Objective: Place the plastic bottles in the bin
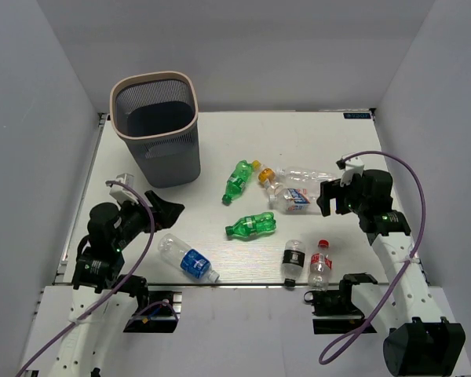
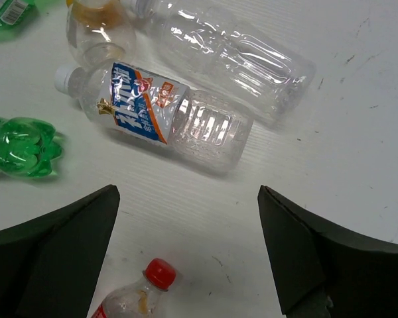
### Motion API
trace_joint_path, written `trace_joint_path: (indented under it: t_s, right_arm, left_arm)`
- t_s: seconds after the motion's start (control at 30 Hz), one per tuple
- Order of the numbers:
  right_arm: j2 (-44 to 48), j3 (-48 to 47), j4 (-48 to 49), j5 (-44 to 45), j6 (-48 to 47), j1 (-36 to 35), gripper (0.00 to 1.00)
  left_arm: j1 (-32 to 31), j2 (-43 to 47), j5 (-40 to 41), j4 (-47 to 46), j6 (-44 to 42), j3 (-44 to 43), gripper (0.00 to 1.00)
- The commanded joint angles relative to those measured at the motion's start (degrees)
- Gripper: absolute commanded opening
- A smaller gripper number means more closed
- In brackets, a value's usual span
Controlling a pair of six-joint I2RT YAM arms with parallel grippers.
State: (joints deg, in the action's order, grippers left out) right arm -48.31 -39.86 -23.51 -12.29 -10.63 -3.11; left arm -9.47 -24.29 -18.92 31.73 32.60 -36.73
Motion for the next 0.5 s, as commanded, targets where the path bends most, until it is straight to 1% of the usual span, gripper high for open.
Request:
trace_joint_path:
  t_s: [0.0,0.1,0.23,0.27,0.3,0.33,0.37,0.43,0.47]
  right_arm:
    - [0.24,-0.75,-0.84,-2.03,-0.35,-0.05,0.90]
    - [0.24,-1.10,-2.59,-2.82,-3.42,0.04,0.90]
    - [0.68,-1.36,-3.82,-2.73,-5.27,0.04,0.90]
    - [0.59,-1.36,-4.44,-3.52,-6.58,0.04,0.90]
    - [0.42,-1.80,-5.23,-3.96,-12.25,-0.14,0.90]
    - [-0.11,-2.24,-6.36,-4.57,-13.87,-0.14,0.90]
    - [-0.46,-3.03,-7.16,-3.19,-13.63,-0.14,0.90]
    - [-3.36,-5.57,-8.13,-0.99,-13.19,-0.14,0.90]
    - [-5.89,-8.02,-9.96,-0.45,-13.97,0.04,0.90]
  left_arm:
    - [0.16,1.35,-0.59,2.64,4.14,1.48,1.00]
    - [0.16,1.35,-2.69,1.15,4.84,3.15,1.00]
    - [0.16,-1.98,-5.25,0.45,5.37,4.38,1.00]
    - [0.16,-3.64,-5.25,0.44,4.76,4.39,1.00]
    - [0.16,-4.61,-5.86,0.44,4.75,4.39,1.00]
    - [0.16,-5.75,-5.87,0.44,4.23,3.86,1.00]
    - [0.16,-7.24,-5.87,1.40,3.18,3.25,1.00]
    - [0.16,-11.80,-5.08,3.68,2.64,0.80,0.94]
    - [0.16,-13.13,-4.21,6.22,1.95,-0.09,0.86]
